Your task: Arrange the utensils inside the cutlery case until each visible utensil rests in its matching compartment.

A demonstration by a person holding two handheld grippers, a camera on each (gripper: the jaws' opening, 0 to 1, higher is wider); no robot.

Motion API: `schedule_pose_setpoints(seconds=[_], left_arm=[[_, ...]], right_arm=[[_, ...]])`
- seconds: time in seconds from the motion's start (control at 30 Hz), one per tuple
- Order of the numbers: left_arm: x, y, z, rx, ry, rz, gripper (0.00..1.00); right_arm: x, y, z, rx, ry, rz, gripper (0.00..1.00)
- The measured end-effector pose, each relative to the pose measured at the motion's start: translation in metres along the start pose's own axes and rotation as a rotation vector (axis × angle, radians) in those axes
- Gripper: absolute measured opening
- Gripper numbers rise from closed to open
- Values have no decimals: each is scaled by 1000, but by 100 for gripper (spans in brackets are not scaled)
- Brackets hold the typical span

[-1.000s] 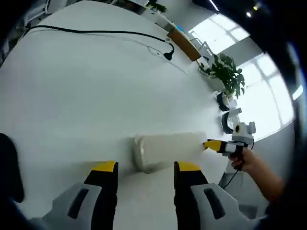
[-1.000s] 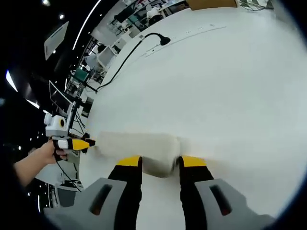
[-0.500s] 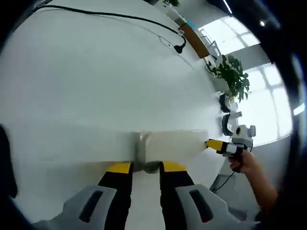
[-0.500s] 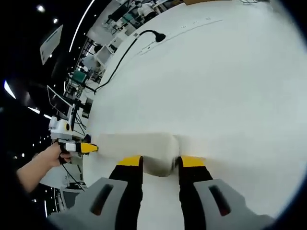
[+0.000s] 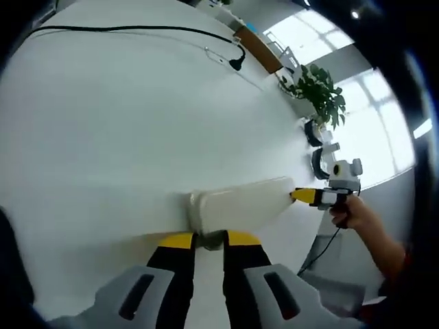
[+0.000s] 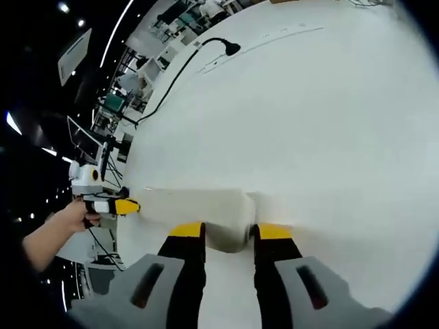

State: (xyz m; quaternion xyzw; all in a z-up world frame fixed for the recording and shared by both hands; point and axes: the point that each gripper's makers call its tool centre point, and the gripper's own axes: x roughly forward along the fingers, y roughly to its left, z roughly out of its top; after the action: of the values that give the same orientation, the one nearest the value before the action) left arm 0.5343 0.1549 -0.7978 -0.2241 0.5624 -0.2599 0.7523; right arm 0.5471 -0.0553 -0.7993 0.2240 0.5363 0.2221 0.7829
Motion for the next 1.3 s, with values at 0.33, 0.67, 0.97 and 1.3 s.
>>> schedule_pose_setpoints(seconds=[0.33, 0.67, 0.97, 1.3], left_arm=[[-5, -7, -10, 45, -39, 61, 15], [-15, -12, -44, 63, -51, 86, 14], [-16, -17, -64, 70, -107, 98, 14], [-18, -19, -71, 17, -205, 130, 14]], right_arm=[[-5, 7, -28, 28, -30, -12, 24], [-13, 12, -53, -6, -49, -34, 24], [-22, 7, -62, 3, -85, -62, 24], [-28, 1, -74, 23, -118, -72, 25]])
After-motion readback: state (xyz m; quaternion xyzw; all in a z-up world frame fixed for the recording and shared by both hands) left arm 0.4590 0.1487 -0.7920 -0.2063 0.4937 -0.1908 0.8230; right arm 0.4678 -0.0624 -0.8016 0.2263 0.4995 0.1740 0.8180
